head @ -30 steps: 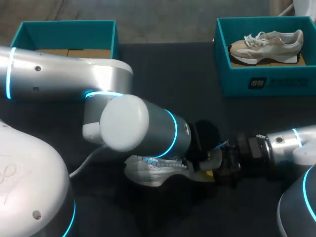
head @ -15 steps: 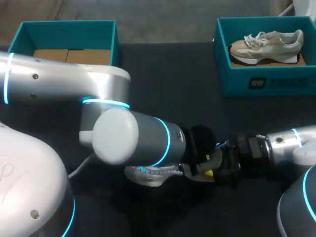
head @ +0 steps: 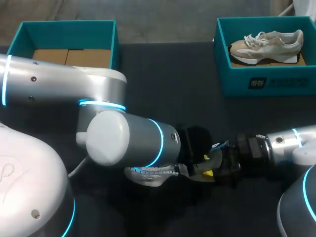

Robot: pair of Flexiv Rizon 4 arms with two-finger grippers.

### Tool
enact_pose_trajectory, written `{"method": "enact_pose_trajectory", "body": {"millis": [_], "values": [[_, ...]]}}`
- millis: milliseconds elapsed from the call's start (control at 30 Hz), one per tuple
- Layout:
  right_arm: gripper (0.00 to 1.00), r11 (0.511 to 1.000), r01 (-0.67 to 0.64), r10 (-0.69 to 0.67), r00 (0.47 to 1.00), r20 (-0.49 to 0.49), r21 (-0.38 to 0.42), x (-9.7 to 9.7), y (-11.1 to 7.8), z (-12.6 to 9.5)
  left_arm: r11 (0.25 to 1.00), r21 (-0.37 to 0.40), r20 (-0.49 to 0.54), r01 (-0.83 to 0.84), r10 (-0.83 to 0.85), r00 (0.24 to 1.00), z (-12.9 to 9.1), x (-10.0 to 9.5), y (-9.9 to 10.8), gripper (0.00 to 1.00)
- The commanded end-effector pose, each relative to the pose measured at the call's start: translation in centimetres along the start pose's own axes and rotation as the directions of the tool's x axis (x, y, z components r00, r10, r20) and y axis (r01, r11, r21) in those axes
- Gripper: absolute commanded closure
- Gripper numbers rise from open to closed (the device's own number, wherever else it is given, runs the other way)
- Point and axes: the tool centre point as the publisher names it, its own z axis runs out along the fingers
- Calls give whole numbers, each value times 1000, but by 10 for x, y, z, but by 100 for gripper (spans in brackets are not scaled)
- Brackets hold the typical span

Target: Take the shoe out of the shoebox, open the shoe tongue, remove and reinsert the insole, then place the shoe into the shoebox

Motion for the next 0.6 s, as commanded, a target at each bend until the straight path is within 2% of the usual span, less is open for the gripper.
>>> {"method": "enact_pose_trajectory", "body": {"millis": [33, 600], "values": [[100, 1000, 0, 0, 1000, 1, 2, 0, 1, 2, 1000, 9, 12, 1, -1, 1000, 4, 2, 0, 71], [100, 1000, 0, 0, 1000, 1, 2, 0, 1, 2, 999, 49, -14, 21, -20, 1000, 16, -2, 2, 73]]}}
